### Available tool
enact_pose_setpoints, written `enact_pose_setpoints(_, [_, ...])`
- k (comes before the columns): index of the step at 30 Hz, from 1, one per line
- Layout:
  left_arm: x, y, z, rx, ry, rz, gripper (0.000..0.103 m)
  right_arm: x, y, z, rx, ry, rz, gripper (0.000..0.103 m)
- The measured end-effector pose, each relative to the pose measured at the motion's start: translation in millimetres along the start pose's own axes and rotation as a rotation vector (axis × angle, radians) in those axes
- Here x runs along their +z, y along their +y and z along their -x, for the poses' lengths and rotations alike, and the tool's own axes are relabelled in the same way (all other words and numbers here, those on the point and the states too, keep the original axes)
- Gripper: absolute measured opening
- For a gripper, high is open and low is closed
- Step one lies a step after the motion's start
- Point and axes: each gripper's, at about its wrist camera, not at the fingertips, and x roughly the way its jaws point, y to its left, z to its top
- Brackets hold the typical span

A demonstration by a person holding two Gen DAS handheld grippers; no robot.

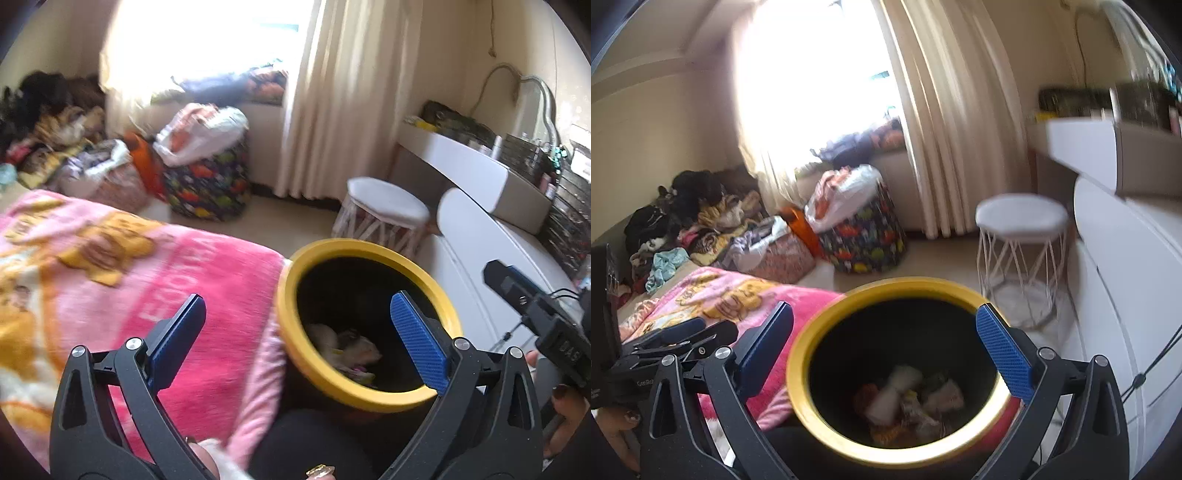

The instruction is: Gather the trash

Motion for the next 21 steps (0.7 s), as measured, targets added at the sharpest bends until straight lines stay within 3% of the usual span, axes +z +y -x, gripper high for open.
enact_pose_setpoints(9, [-12.4, 5.5, 52.3, 0.09, -0.133, -0.021, 0.092, -6.9, 21.1, 23.8, 0.008, -0.154, 0.072, 0.097])
enact_pose_setpoints(21, [-16.9, 10.6, 59.1, 0.087, -0.148, 0.007, 0.092, -8.4, 24.7, 28.8, 0.005, -0.173, 0.096, 0.097])
